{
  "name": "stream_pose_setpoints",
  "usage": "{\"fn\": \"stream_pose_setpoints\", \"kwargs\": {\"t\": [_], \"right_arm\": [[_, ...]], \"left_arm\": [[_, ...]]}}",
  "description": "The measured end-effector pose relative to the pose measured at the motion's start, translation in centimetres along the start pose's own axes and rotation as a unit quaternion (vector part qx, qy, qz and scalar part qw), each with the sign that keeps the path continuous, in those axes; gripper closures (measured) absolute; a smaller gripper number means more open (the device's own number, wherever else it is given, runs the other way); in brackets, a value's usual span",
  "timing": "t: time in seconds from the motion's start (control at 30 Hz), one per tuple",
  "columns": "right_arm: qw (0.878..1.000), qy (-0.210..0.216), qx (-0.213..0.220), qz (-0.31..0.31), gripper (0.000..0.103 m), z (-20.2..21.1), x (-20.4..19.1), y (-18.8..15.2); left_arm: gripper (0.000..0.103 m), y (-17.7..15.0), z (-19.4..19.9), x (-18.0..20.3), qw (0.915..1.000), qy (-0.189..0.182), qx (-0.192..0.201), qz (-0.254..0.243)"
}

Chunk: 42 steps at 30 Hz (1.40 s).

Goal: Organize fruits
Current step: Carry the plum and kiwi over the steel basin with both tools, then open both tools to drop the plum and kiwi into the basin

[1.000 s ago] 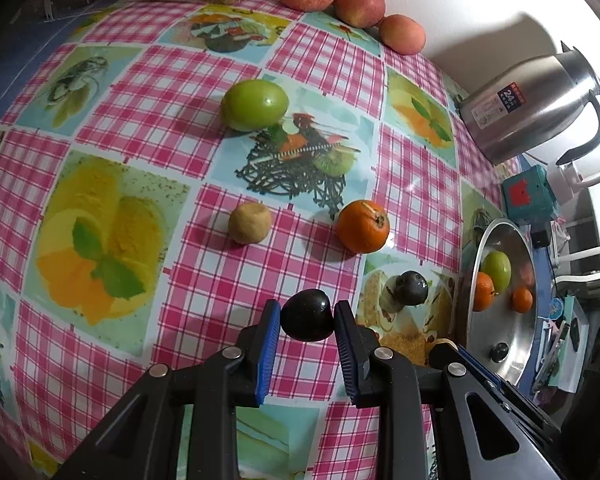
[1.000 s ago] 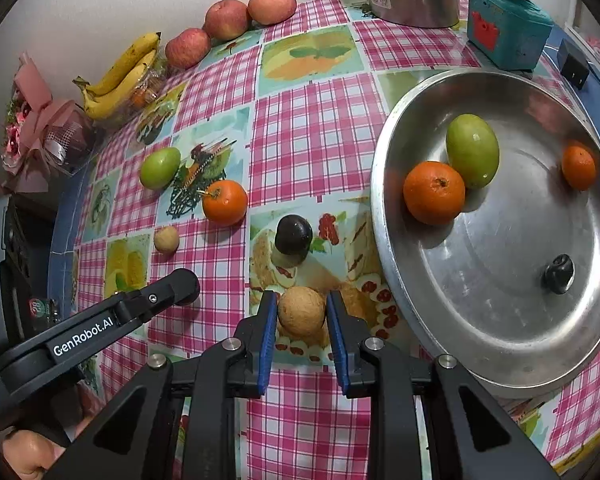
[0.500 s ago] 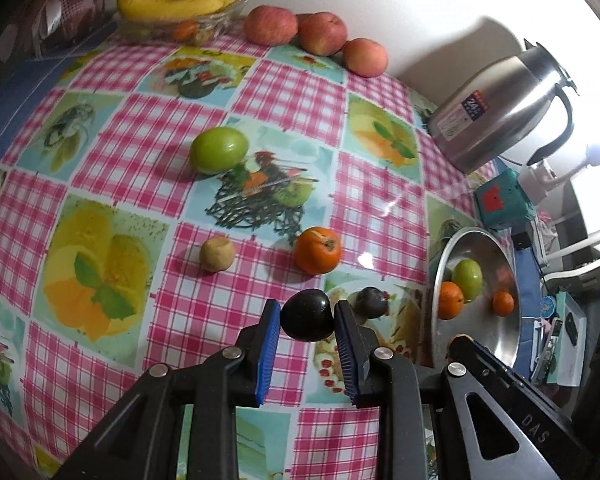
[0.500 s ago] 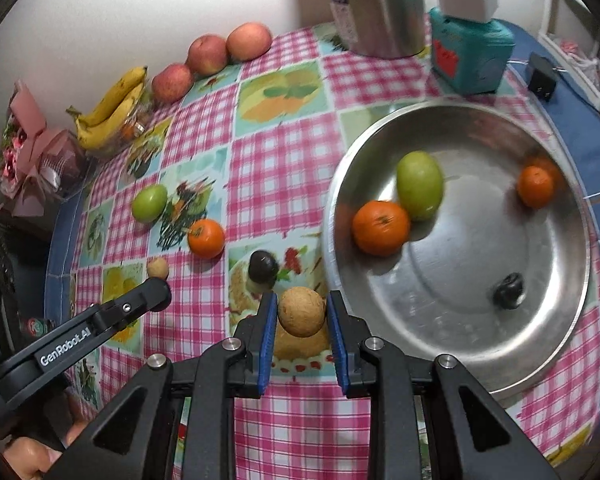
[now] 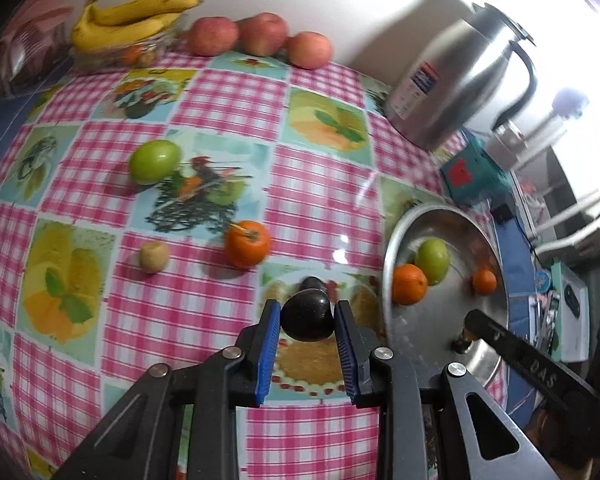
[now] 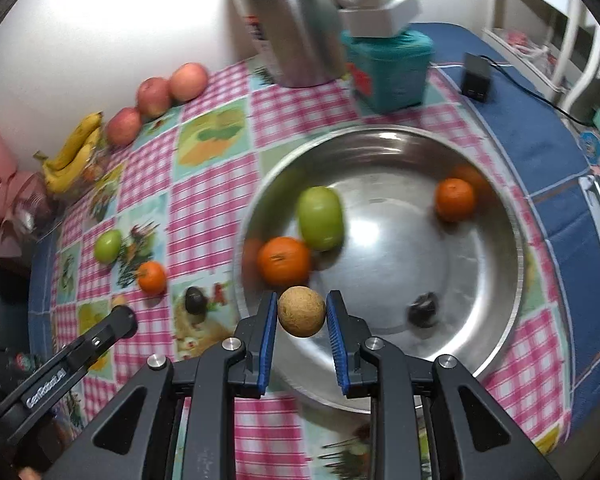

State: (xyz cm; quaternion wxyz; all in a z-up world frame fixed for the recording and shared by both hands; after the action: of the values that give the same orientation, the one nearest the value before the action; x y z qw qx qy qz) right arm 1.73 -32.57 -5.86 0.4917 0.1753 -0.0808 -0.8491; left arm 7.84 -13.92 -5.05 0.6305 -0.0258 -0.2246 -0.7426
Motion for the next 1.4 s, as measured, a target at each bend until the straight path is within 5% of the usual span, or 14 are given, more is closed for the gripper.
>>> {"fn": "stream_pose_setpoints", "kwargs": {"t": [0.47, 1.4], "right_arm": [[0.998, -0.031, 0.020, -0.059, 0.077, 0.9, 6.0, 1.7], [0.998, -0.045, 0.017, -0.048, 0.076, -1.4, 6.3, 1.9]], "left_arm": [[0.073, -2.1, -2.4, 9.0, 0.9938, -0.014, -0.018, -0.109], [0.073, -2.8, -5.7, 11.2, 0.9866, 0.013, -0.009, -0.162]]}}
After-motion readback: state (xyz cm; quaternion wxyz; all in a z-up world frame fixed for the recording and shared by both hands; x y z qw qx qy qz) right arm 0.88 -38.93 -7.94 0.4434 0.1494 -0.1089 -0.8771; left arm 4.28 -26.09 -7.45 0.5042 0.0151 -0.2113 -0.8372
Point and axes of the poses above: each gripper's, at about its wrist camera, not at the fingertips, and z roughly against the way its jaws point, x to its right, y to its top, the point moved 5 cm from there along -z, roughly the way its jaws point, and after that the axes turned 1 degree about y, right-handed, at the moved point
